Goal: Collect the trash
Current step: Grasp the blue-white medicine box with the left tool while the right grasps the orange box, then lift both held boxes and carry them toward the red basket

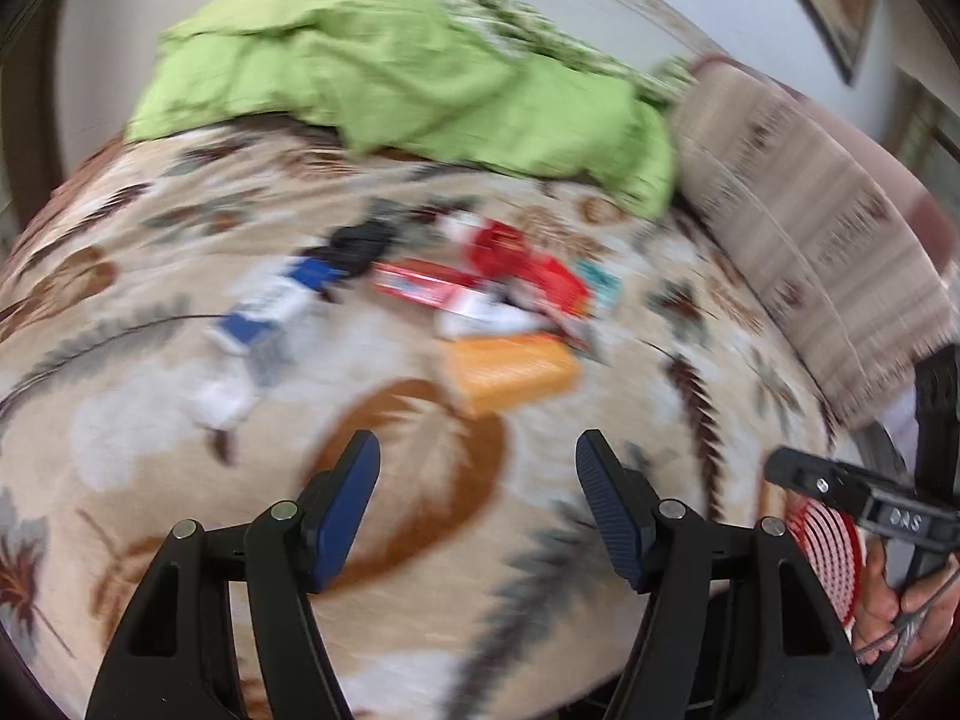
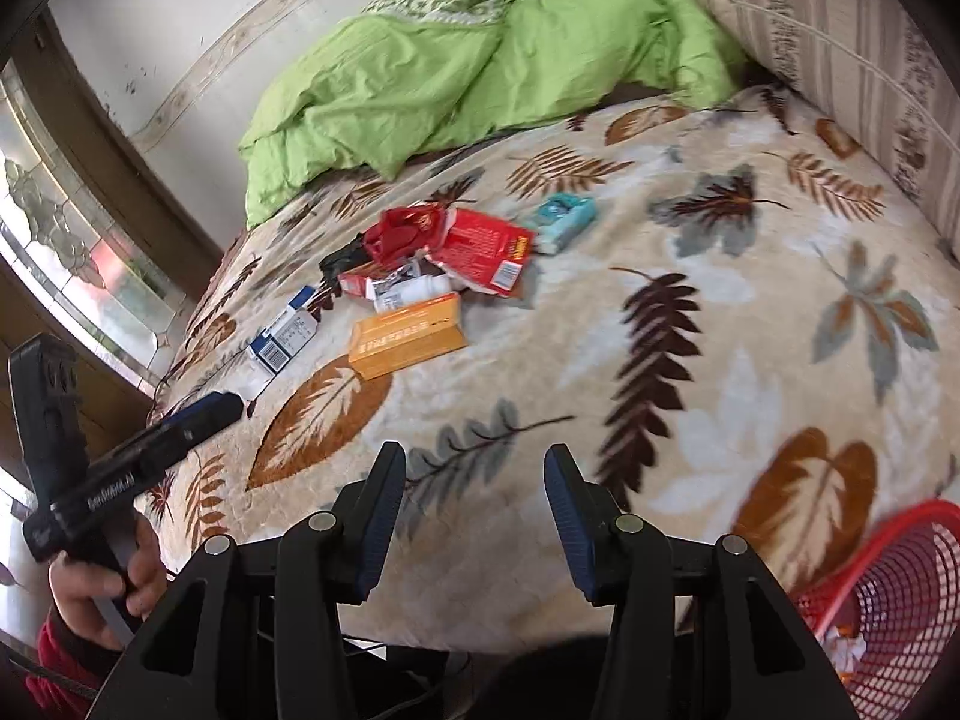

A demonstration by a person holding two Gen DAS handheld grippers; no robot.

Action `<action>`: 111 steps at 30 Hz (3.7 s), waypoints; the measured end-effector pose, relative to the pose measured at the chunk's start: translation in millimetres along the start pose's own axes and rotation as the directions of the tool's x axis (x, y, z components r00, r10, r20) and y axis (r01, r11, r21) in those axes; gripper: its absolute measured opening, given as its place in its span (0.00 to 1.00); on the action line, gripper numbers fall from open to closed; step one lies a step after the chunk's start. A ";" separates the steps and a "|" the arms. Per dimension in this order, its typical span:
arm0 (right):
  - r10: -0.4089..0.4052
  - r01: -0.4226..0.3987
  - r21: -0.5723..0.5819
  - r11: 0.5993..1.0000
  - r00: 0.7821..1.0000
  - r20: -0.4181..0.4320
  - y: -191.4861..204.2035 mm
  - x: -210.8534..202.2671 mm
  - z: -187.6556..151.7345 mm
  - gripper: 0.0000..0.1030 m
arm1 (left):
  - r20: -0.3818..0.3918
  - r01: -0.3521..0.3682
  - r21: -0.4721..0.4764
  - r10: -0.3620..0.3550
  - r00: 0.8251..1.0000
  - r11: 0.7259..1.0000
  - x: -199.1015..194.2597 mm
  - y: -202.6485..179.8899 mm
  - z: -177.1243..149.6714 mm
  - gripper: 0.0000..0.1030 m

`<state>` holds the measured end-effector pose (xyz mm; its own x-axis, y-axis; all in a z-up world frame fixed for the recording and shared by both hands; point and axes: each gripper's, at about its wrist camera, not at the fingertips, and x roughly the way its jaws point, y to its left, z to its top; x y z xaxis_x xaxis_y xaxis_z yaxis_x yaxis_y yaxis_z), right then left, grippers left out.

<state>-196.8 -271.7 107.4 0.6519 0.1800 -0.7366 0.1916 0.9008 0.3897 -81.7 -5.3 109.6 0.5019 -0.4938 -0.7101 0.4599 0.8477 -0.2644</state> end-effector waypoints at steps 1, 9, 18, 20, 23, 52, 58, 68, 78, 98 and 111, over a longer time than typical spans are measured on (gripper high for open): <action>0.005 -0.005 -0.008 1.000 1.000 -0.011 3.0 6.7 3.4 0.49 | 0.002 -0.015 -0.015 0.015 1.000 1.000 1.0 10.5 2.7 0.65; 0.027 -0.030 -0.047 0.998 0.997 -0.075 22.7 70.8 40.0 0.50 | -0.004 -0.098 -0.063 0.098 0.995 0.993 23.3 72.5 33.4 0.66; 0.066 -0.074 -0.079 0.994 0.992 -0.105 40.0 147.1 106.0 0.51 | -0.039 -0.052 -0.100 0.048 0.998 0.994 70.9 114.0 73.2 0.66; 0.069 -0.079 -0.076 0.994 0.990 -0.125 37.8 164.0 113.6 0.51 | -0.054 -0.034 -0.122 0.027 0.998 0.992 79.3 120.7 74.1 0.66; 0.098 -0.106 -0.037 0.994 0.981 -0.170 28.0 187.7 121.1 0.51 | -0.077 0.004 -0.134 -0.014 0.997 0.991 88.3 125.7 72.9 0.66; -0.009 -0.080 -0.392 0.916 0.976 -0.220 85.0 169.2 28.0 0.51 | -0.109 -0.120 -0.106 0.108 0.988 0.987 98.8 103.3 37.5 0.31; -0.009 -0.028 -0.309 0.951 0.993 -0.118 69.0 132.1 12.9 0.51 | -0.020 -0.073 -0.120 0.071 0.997 0.990 56.9 69.8 10.9 0.31; -0.031 0.039 -0.213 0.976 0.999 0.037 48.7 74.8 -16.1 0.51 | 0.093 -0.149 0.004 0.148 0.985 0.989 15.6 -18.9 -52.4 0.31; -0.044 0.063 -0.141 0.988 0.990 0.133 27.7 39.7 -31.5 0.51 | 0.120 -0.222 0.056 0.214 0.969 0.973 4.2 -32.5 -68.4 0.31; -0.063 0.081 -0.121 0.989 0.987 0.145 22.2 36.2 -33.3 0.51 | 0.137 -0.268 0.112 0.252 0.958 0.957 0.7 -46.0 -77.4 0.31; -0.062 0.079 -0.116 0.990 0.988 0.142 21.6 37.6 -33.4 0.51 | 0.137 -0.269 0.111 0.254 0.957 0.957 0.8 -47.5 -78.3 0.31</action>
<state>-192.7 -232.3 69.6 0.7362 0.0660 -0.6735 0.1558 0.9519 0.2637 -160.4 -30.8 70.6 0.6977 -0.2843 -0.6575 0.3860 0.9224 0.0108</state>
